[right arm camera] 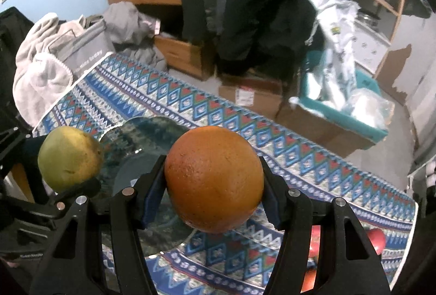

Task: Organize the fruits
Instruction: 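Lower the pear into the glass bowl and open the left tool while the right tool releases the orange there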

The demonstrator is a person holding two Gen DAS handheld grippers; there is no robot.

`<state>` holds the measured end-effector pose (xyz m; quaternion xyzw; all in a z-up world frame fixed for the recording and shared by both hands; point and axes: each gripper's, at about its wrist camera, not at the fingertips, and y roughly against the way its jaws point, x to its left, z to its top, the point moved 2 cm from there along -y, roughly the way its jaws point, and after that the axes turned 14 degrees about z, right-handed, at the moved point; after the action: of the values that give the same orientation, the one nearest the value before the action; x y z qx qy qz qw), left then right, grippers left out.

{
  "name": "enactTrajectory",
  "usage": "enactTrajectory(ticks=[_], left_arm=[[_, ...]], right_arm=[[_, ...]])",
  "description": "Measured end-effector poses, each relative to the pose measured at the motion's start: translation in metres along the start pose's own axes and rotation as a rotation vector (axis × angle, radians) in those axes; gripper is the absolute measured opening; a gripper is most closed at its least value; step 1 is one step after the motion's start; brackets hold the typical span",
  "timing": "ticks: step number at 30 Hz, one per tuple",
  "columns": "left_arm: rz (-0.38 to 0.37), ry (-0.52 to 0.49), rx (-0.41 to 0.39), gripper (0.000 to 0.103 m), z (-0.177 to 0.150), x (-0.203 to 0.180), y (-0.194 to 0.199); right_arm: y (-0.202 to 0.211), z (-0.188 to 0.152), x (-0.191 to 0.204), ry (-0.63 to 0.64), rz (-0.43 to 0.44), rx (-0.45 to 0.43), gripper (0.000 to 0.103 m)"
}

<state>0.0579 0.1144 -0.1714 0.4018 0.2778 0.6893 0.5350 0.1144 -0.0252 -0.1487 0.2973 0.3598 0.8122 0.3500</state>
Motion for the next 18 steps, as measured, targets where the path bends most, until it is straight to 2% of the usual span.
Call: enactTrajectory(ticks=[11,18], left_arm=[[0.025,0.011,0.114,0.079,-0.023,0.016,-0.051],[0.034,0.006,0.168,0.079,-0.031,0.017,-0.069]], right_arm=[[-0.061,-0.009,0.011,-0.001,0.023,0.134,0.063],[-0.087,-0.022,0.020,0.021,0.031,0.205,0.063]])
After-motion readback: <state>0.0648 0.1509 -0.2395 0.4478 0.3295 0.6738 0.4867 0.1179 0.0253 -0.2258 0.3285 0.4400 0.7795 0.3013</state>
